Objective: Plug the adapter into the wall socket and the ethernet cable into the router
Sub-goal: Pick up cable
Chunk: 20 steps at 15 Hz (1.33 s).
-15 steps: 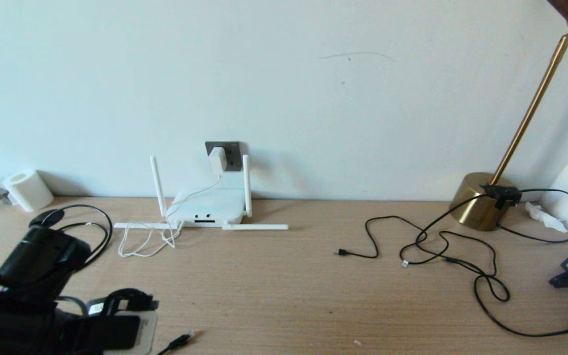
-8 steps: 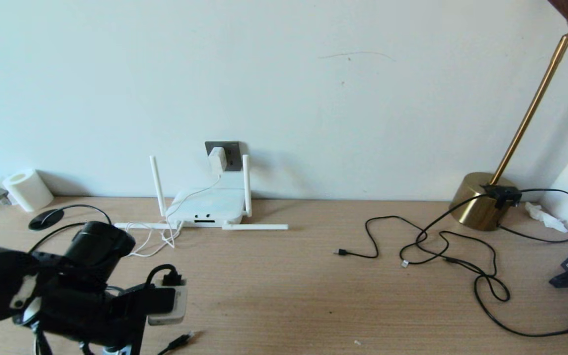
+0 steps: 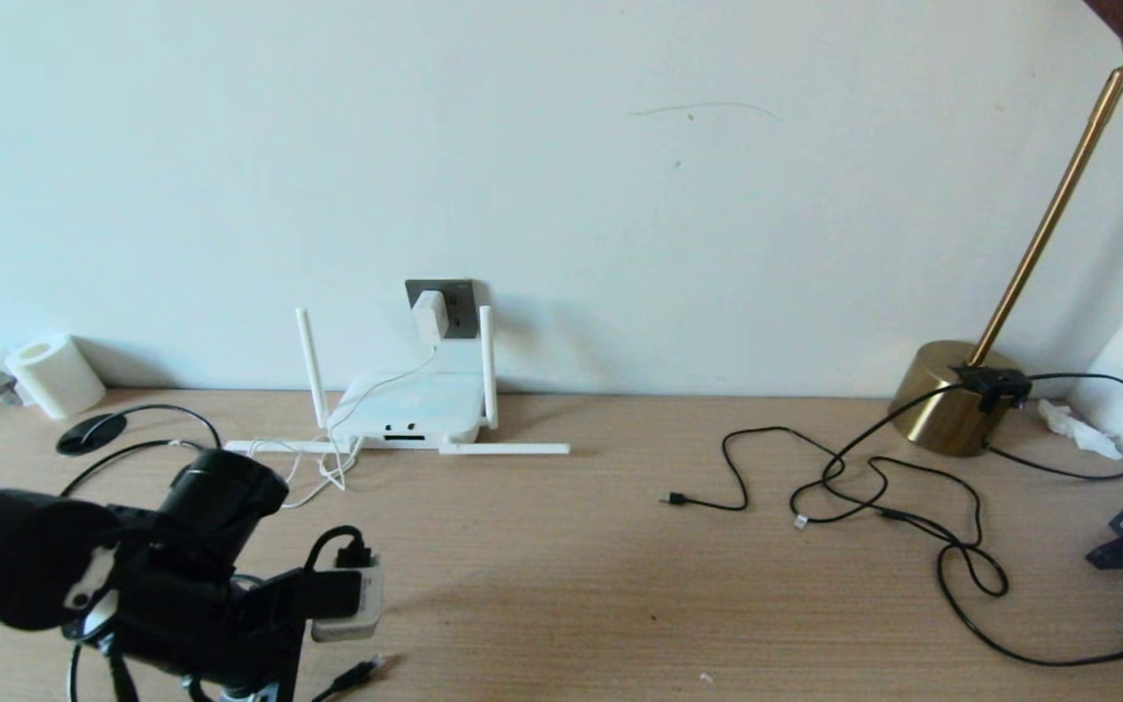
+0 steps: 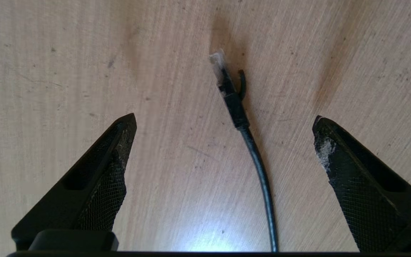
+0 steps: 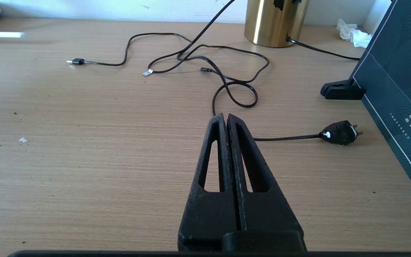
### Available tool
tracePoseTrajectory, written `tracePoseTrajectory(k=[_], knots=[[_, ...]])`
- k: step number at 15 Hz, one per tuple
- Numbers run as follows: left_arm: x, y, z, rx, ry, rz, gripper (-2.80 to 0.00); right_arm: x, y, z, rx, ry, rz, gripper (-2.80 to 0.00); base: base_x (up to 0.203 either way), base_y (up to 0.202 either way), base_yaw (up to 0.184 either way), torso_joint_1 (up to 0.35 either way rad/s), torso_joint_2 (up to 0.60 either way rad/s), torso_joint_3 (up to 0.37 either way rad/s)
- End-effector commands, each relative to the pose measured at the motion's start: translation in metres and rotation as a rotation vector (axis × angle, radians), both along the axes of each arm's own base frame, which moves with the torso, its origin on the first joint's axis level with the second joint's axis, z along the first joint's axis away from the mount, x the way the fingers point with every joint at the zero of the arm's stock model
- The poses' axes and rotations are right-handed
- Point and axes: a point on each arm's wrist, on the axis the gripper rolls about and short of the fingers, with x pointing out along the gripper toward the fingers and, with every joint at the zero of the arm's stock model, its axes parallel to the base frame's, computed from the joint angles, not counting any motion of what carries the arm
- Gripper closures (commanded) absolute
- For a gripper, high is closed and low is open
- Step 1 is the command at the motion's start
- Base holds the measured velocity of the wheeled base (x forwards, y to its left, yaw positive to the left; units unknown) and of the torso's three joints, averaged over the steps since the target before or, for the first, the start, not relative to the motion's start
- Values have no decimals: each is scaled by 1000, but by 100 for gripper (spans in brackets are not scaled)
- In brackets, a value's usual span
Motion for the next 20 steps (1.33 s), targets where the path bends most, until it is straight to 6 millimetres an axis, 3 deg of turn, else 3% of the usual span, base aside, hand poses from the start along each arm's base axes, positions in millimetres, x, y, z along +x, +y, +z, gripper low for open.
tracePoseTrajectory(k=[1,7,8,16,20], knots=[[0,0,-5,5,20,-6,-280,0,0,0,0,-1,0,0,0,0,0,0,0,0],[1,1,-7,6,23,-1,-280,0,0,0,0,-1,0,0,0,0,0,0,0,0],[1,1,-7,5,23,0,0,0,0,0,0,-1,0,0,0,0,0,0,0,0],[-2,2,-9,7,33,2,0,0,0,0,0,0,0,0,0,0,0,0,0,0],[-4,2,3,-10,-21,-6,0,0,0,0,0,0,1,0,0,0,0,0,0,0]])
